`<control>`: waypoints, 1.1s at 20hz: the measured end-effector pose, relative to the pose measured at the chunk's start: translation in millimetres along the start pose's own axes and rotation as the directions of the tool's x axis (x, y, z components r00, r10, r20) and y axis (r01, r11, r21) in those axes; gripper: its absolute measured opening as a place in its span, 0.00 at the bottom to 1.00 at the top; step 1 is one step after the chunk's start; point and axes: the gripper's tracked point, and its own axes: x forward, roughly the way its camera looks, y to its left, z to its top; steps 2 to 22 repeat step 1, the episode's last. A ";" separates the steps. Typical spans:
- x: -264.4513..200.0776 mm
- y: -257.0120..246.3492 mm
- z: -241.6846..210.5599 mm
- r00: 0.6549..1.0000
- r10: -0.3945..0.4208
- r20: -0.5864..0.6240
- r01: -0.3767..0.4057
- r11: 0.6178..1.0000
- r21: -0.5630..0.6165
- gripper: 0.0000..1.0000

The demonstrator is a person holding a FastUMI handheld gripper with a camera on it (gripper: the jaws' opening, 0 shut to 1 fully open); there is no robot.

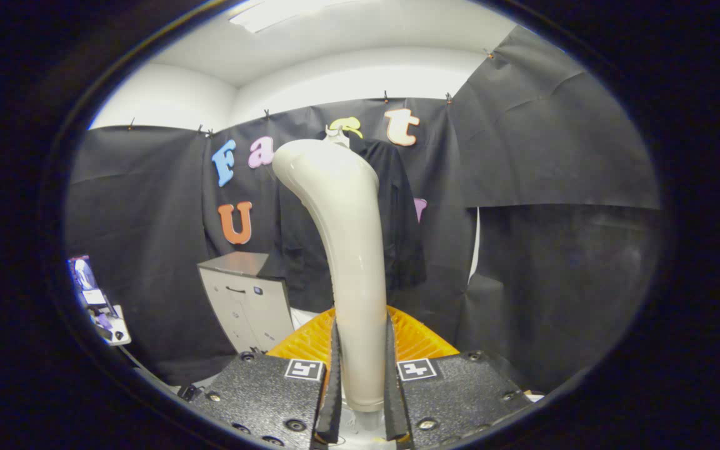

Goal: Iron the clothes twice with a garment steamer, once on the left side and once on the right side.

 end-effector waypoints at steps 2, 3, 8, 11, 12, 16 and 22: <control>-3.8 4.5 3.8 1.000 0.006 0.018 -0.006 1.000 0.005 0.30; -3.8 4.5 3.8 1.000 0.006 0.018 -0.006 1.000 0.005 0.30; -3.8 4.5 3.8 1.000 0.006 0.018 -0.006 1.000 0.005 0.30; -3.8 4.5 3.8 1.000 0.006 0.018 -0.006 1.000 0.005 0.30; -3.8 4.5 3.8 1.000 0.006 0.018 -0.006 1.000 0.005 0.30; -3.8 4.5 3.8 1.000 0.006 0.018 -0.006 1.000 0.005 0.30; -3.8 4.5 3.8 1.000 0.006 0.018 -0.006 1.000 0.005 0.30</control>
